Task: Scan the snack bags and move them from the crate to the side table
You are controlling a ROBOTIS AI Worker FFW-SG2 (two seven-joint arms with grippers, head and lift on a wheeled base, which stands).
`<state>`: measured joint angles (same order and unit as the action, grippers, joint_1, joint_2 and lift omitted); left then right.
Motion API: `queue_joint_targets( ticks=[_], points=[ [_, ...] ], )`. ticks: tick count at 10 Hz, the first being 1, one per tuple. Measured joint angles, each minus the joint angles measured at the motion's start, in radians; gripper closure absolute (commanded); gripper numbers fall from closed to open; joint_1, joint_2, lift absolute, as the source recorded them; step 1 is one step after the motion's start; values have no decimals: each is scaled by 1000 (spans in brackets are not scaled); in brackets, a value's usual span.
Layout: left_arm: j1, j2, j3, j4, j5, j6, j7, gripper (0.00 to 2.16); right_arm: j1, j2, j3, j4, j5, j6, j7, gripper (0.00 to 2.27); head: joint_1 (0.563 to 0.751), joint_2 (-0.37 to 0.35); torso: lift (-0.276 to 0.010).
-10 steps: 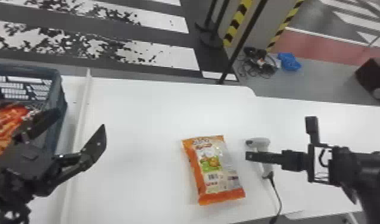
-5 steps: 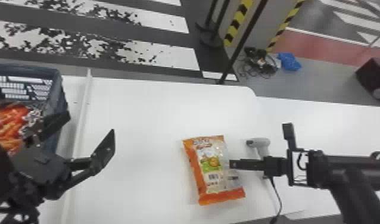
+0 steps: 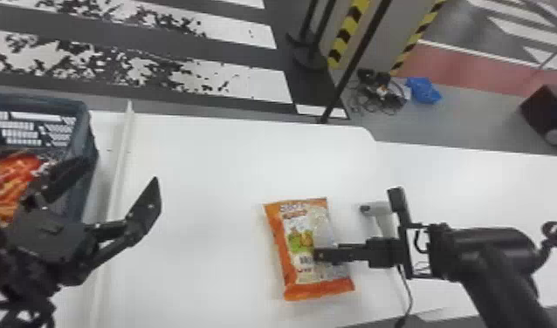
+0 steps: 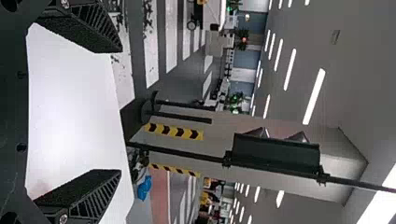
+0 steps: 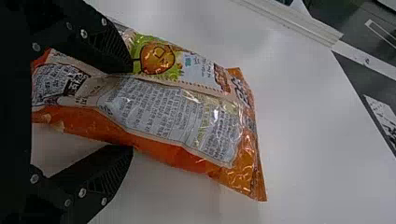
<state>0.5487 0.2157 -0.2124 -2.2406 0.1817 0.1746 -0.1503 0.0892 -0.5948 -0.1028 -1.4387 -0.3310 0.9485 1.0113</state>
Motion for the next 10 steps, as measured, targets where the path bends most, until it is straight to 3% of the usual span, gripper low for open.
queue_joint_targets(
  ticks=[2, 4, 6, 8, 10],
  points=[
    [1, -8, 7, 0, 28, 0, 69, 70, 15, 1, -13, -17, 5, -34, -1, 2240, 695, -350, -87],
    [2, -10, 5, 1, 26, 0, 121, 70, 50, 1, -89, -91, -19, 13, -14, 2240, 695, -348, -87],
    [3, -10, 4, -6, 22, 0, 168, 70, 103, 1, -260, -222, -132, 119, -56, 2240, 695, -350, -87],
    [5, -10, -2, -5, 17, 4, 172, 70, 130, 2, -458, -279, -303, 155, -138, 2240, 695, -350, -87],
    [9, -9, -8, -7, 8, 6, 173, 70, 89, 21, -578, -196, -371, 1, -308, 2240, 695, -350, -87]
  ],
)
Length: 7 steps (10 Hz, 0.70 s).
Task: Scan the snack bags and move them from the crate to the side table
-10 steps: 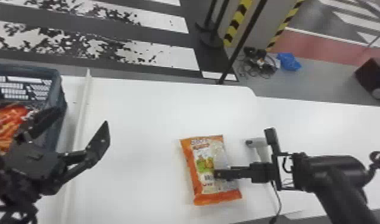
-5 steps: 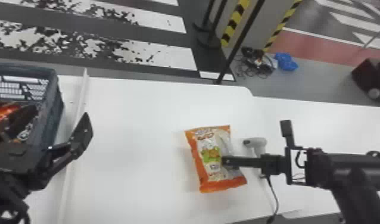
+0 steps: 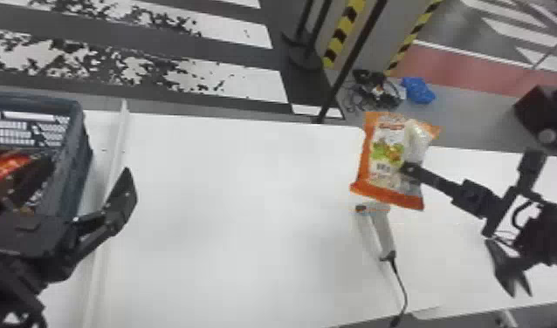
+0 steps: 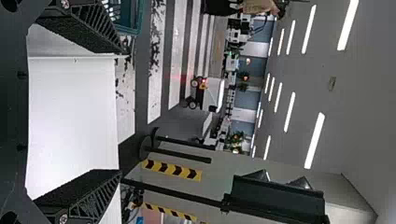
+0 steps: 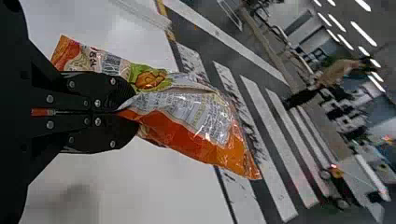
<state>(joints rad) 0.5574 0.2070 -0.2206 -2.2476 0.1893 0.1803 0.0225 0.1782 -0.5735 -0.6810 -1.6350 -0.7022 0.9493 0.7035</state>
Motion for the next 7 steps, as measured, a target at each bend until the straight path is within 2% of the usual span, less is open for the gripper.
queue_joint_targets(
  ticks=[2, 5, 7],
  points=[
    [12, 7, 5, -14, -11, 0, 1, 70, -44, 14, -44, 206, -6, -321, -159, 2240, 695, -350, -87],
    [14, 13, 7, -22, -13, 0, -5, 70, -64, 10, -45, 386, 31, -544, -404, 2240, 695, -350, -87],
    [12, 14, -1, -26, -12, 3, -7, 70, -96, 7, 4, 532, 43, -690, -471, 2229, 695, -350, -87]
  ],
)
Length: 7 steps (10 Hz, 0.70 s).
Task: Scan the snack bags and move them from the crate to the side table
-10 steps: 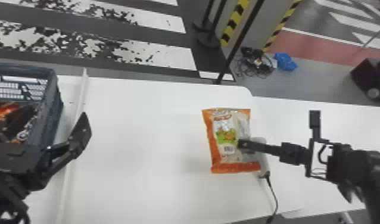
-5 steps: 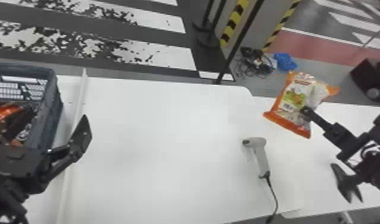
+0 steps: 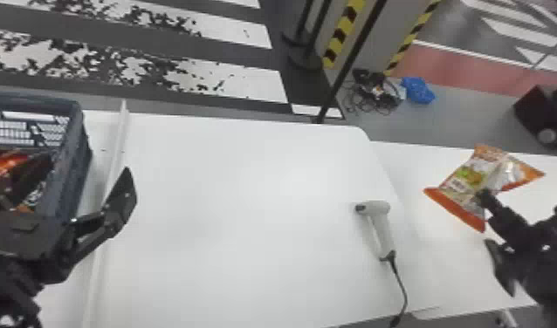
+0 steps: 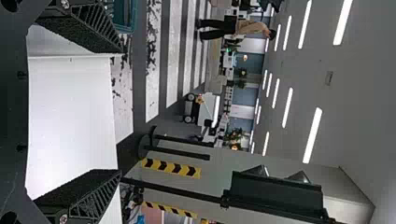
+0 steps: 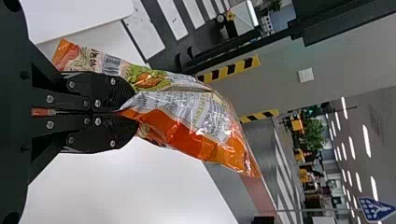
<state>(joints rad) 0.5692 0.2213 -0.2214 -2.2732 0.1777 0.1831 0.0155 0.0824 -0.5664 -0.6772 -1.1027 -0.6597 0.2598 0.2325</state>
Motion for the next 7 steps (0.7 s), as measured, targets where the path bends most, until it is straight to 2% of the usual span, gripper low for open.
queue_joint_targets(
  ticks=[1, 2, 3, 4, 5, 6, 7],
  points=[
    [0, 2, -2, 0, 0, 0, -2, 70, -27, 0, 41, 65, 17, -39, -48, 2199, 695, -350, -87],
    [2, 5, -2, -3, 0, 0, -2, 70, -60, 0, 89, 125, 46, -57, -91, 1993, 695, -350, -87],
    [5, 8, -2, -6, 0, -1, -4, 70, -92, 2, 134, 180, 71, -76, -115, 1251, 695, -350, -87],
    [7, 10, -2, -8, 0, -2, -5, 70, -110, 11, 168, 212, 80, -102, -139, -2, 695, -350, -87],
    [9, 10, -2, -11, 0, -3, -5, 70, -109, 16, 194, 208, 82, -121, -166, -2, 695, -350, -87],
    [10, 9, -2, -16, 0, -3, -4, 70, -75, 23, 196, 150, 70, -123, -212, 49, 695, -350, -87],
    [10, 8, -2, -20, 0, -3, -3, 70, -16, 34, 167, 62, 34, -118, -210, 53, 695, -350, -87]
  ],
)
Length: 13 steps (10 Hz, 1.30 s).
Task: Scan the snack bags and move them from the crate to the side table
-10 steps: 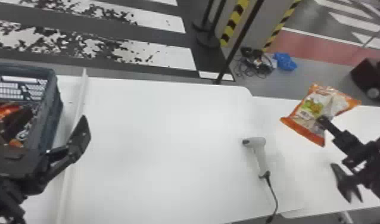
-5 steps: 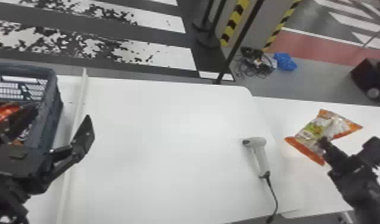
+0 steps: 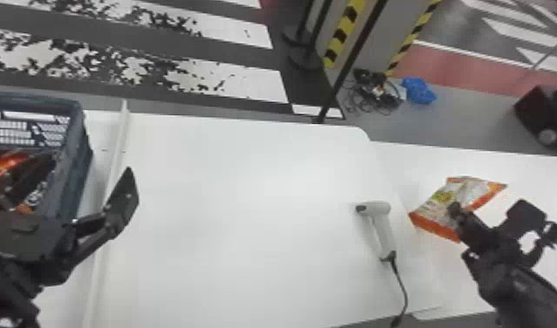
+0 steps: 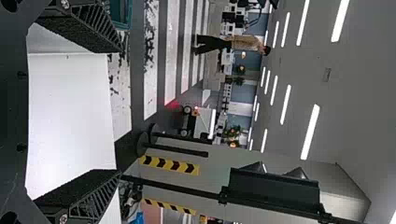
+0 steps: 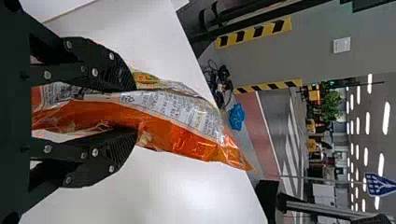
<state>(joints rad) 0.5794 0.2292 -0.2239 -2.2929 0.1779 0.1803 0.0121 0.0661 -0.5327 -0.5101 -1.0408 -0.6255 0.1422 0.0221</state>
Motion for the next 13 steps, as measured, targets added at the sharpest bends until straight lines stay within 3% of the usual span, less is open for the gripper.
queue_joint_targets(
  ticks=[2, 3, 5, 6, 9, 10, 13],
  points=[
    [-3, -4, -7, -2, -2, 0, -2, 70, 103, 24, -52, -176, -41, 58, 8, 53, 695, -350, -87],
    [-5, -4, -11, -2, -5, 0, -1, 70, 181, 57, -71, -319, -52, 76, 62, 53, 695, -350, -87],
    [-7, -2, -12, -6, -7, 1, 3, 70, 330, 153, -106, -632, -54, 209, 288, 53, 695, -350, -87],
    [-7, 0, -12, -11, -7, 3, 6, 70, 389, 204, -91, -769, -33, 237, 328, 49, 695, -350, -87],
    [-5, 5, -1, -31, -4, 70, -6, 70, 476, 339, 40, -969, 38, 194, 346, 43, 695, -350, -87],
    [-2, 5, 2, -42, -1, 98, -5, 70, 484, 364, 107, -994, 93, 121, 341, 36, 695, -350, -87],
    [28, -3, 40, -63, 10, 171, -3, 70, 468, 433, 247, -1026, 179, 11, 301, 46, 695, -244, -87]
  ],
)
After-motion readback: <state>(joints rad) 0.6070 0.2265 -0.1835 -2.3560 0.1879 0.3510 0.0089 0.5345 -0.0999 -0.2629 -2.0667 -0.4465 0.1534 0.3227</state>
